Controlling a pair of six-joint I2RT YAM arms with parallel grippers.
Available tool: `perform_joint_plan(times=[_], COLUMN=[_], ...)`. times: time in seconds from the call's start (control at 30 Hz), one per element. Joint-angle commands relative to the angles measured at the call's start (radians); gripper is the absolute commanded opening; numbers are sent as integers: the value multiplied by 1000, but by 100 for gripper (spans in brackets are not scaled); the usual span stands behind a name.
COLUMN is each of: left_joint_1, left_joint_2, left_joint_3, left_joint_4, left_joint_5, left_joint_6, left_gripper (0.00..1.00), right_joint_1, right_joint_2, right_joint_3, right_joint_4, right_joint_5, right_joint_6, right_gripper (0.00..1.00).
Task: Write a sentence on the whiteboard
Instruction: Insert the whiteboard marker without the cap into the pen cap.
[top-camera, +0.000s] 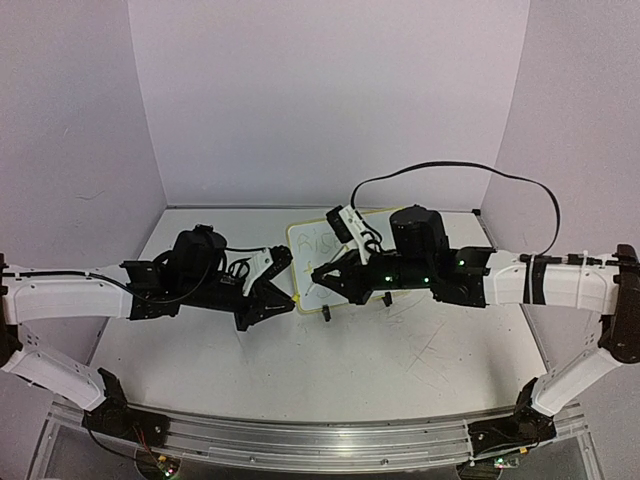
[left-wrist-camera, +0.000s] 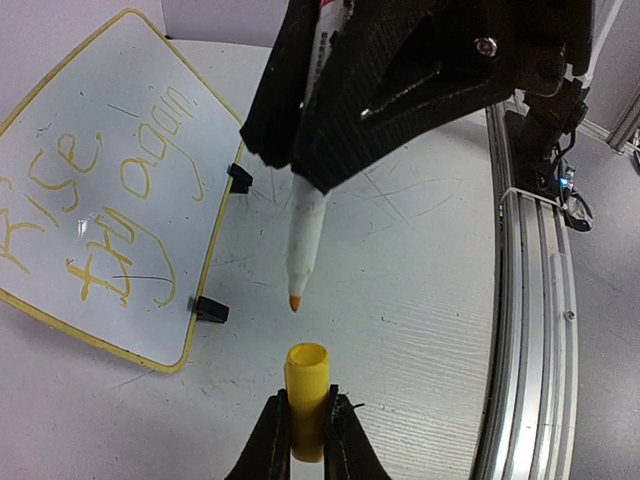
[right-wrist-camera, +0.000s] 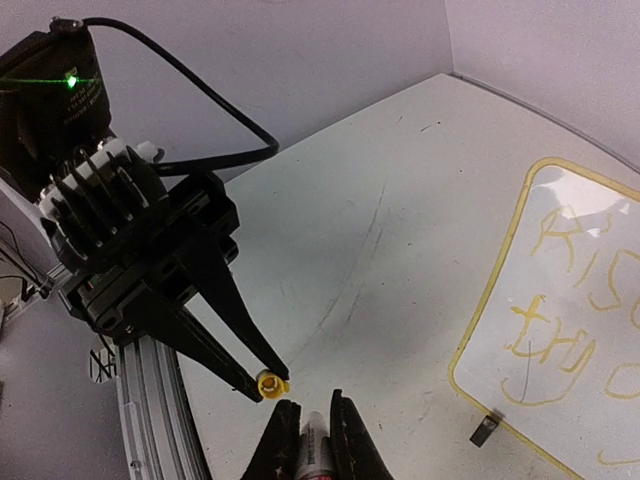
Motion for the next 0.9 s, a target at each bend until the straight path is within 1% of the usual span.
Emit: perform_joint_plan(times=[0.0, 0.23, 0.87], left_joint_1=[-7, -15, -17], left_joint_2=[1, 0, -8], left_joint_3=[-1, 2, 9], left_joint_4=[47, 20, 20], left_joint_5=[10, -12, -33], left_joint_6=[27, 30, 35], left_gripper=[0, 0, 0], right_joint_1=[21, 25, 29], right_joint_2=[17, 20, 76], right_joint_3=[73, 75, 87], right_joint_4=[6, 8, 14], right_joint_5=[-6, -24, -73], right_joint_6=[-10, -9, 13], right_gripper=[0, 0, 0])
